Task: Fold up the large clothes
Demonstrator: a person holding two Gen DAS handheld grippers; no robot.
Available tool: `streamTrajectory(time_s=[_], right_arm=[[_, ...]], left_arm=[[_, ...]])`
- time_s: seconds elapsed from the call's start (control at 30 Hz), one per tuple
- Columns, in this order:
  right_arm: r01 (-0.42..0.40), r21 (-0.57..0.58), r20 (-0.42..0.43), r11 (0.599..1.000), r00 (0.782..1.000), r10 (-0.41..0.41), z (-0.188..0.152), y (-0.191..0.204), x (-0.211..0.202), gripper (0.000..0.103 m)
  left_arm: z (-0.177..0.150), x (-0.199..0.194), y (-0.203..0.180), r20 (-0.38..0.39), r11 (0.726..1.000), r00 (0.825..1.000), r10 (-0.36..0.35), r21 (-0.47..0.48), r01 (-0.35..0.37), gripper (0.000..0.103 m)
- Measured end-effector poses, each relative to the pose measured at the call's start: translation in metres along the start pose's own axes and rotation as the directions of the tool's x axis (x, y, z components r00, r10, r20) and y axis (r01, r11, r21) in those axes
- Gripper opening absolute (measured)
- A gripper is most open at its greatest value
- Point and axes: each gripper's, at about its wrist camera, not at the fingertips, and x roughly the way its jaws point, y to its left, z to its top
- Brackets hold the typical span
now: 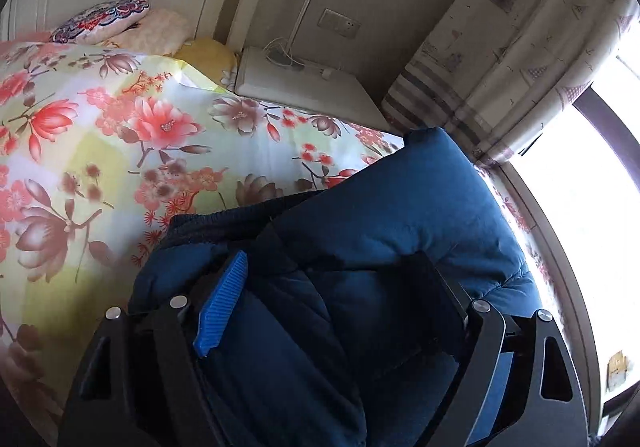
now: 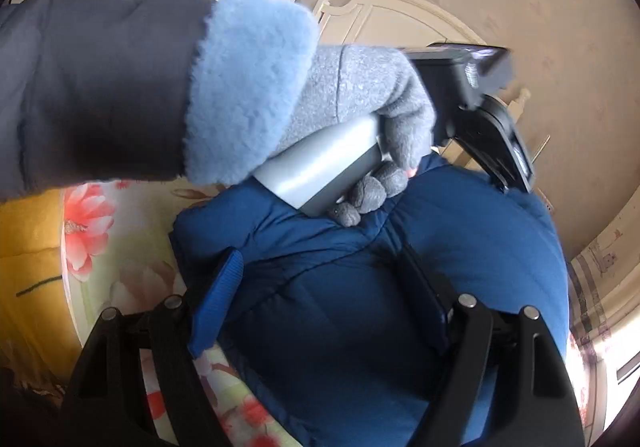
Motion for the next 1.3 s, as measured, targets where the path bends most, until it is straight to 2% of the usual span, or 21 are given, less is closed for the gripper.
streamTrajectory(time_s=[0.1, 0.17, 0.23, 0.3, 0.37, 0.43, 0.5, 0.57, 0.6, 0.67, 0.73, 0.8, 0.83, 0.97, 1.0, 1.07, 1.13, 1.17, 1.23, 1.27, 1.3], right_arm=[[-0.077, 0.002, -0.006, 0.997, 0.997, 0.077, 0.001, -0.007, -0.009, 0.079], [-0.211, 0.03, 0.007, 0.977, 0.977, 0.211, 0.005, -0.026, -0.03, 0.075], [-0.304, 0.123, 0.144, 0.945, 0.947, 0.286, 0.008, -0.07, -0.066, 0.075], [-0.248, 0.224, 0.237, 0.943, 0.952, 0.194, 0.008, -0.125, -0.087, 0.075], [-0.143, 0.345, 0.283, 0.928, 0.958, 0.042, 0.004, -0.188, -0.089, 0.073], [-0.111, 0.453, 0.255, 0.885, 0.967, -0.009, -0.001, -0.244, -0.065, 0.048], [-0.09, 0.532, 0.19, 0.842, 0.982, -0.016, -0.003, -0.286, -0.026, 0.032], [-0.151, 0.569, 0.159, 0.808, 0.985, 0.072, -0.002, -0.31, 0.018, 0.032], [-0.165, 0.571, 0.131, 0.805, 0.985, 0.108, -0.001, -0.314, 0.043, 0.032], [-0.132, 0.527, 0.012, 0.839, 0.989, 0.148, -0.001, -0.308, 0.092, 0.034], [-0.148, 0.469, -0.103, 0.871, 0.97, 0.22, -0.016, -0.292, 0.142, 0.042], [-0.201, 0.533, -0.042, 0.822, 0.964, 0.262, -0.027, -0.296, 0.149, 0.043], [-0.194, 0.536, -0.054, 0.822, 0.963, 0.263, -0.025, -0.296, 0.146, 0.043], [-0.112, 0.426, -0.168, 0.898, 0.965, 0.199, 0.0, -0.289, 0.142, 0.046], [-0.086, 0.413, -0.158, 0.907, 0.974, 0.164, 0.01, -0.294, 0.136, 0.046], [-0.121, 0.432, -0.06, 0.894, 0.985, 0.162, 0.026, -0.304, 0.121, 0.046], [-0.203, 0.428, 0.007, 0.881, 0.975, 0.221, 0.041, -0.3, 0.113, 0.047], [-0.211, 0.396, -0.016, 0.894, 0.971, 0.237, 0.044, -0.293, 0.118, 0.048], [-0.216, 0.309, -0.159, 0.926, 0.948, 0.275, 0.035, -0.268, 0.149, 0.05], [-0.267, 0.33, -0.184, 0.906, 0.923, 0.339, 0.023, -0.266, 0.165, 0.05], [-0.303, 0.385, -0.153, 0.872, 0.91, 0.384, 0.017, -0.275, 0.169, 0.049]], left_arm=[[-0.001, 0.002, -0.002, 0.003, 1.0, 1.0, 0.022, 0.014, -0.022, 0.086], [0.001, 0.003, 0.0, 0.012, 1.0, 1.0, 0.005, -0.002, -0.005, 0.086], [-0.001, 0.0, -0.001, 0.024, 1.0, 1.0, -0.004, -0.008, 0.004, 0.086], [0.001, 0.001, -0.001, 0.033, 1.0, 0.999, -0.008, -0.011, 0.008, 0.086], [0.001, 0.0, 0.0, 0.033, 1.0, 0.999, -0.014, -0.014, 0.014, 0.087], [0.001, -0.001, 0.0, 0.036, 1.0, 0.999, -0.019, -0.018, 0.02, 0.087], [0.001, -0.002, 0.0, 0.041, 1.0, 0.999, -0.02, -0.02, 0.021, 0.087], [0.001, -0.003, 0.001, 0.049, 1.0, 0.999, -0.017, -0.025, 0.018, 0.087], [0.0, -0.004, 0.002, 0.055, 0.999, 0.998, -0.01, -0.031, 0.012, 0.087], [0.0, -0.007, 0.008, 0.077, 0.998, 0.997, -0.005, -0.068, 0.01, 0.088], [0.0, -0.005, 0.018, 0.07, 0.993, 0.997, -0.032, -0.109, 0.039, 0.088], [0.001, -0.003, 0.019, 0.06, 0.993, 0.997, -0.045, -0.11, 0.052, 0.089], [0.001, -0.002, 0.018, 0.058, 0.993, 0.997, -0.044, -0.104, 0.05, 0.089], [-0.001, -0.005, 0.018, 0.078, 0.994, 0.996, -0.032, -0.106, 0.04, 0.089], [-0.002, -0.008, 0.018, 0.093, 0.993, 0.995, -0.021, -0.11, 0.031, 0.089], [-0.004, -0.012, 0.02, 0.116, 0.992, 0.993, -0.01, -0.121, 0.024, 0.089], [-0.004, -0.014, 0.024, 0.124, 0.99, 0.992, -0.018, -0.135, 0.035, 0.089], [-0.005, -0.014, 0.024, 0.124, 0.99, 0.992, -0.02, -0.137, 0.037, 0.089], [-0.004, -0.012, 0.025, 0.11, 0.99, 0.994, -0.018, -0.14, 0.033, 0.089], [-0.003, -0.01, 0.025, 0.101, 0.989, 0.995, -0.019, -0.141, 0.033, 0.089], [-0.002, -0.008, 0.024, 0.091, 0.99, 0.996, -0.016, -0.139, 0.029, 0.089]])
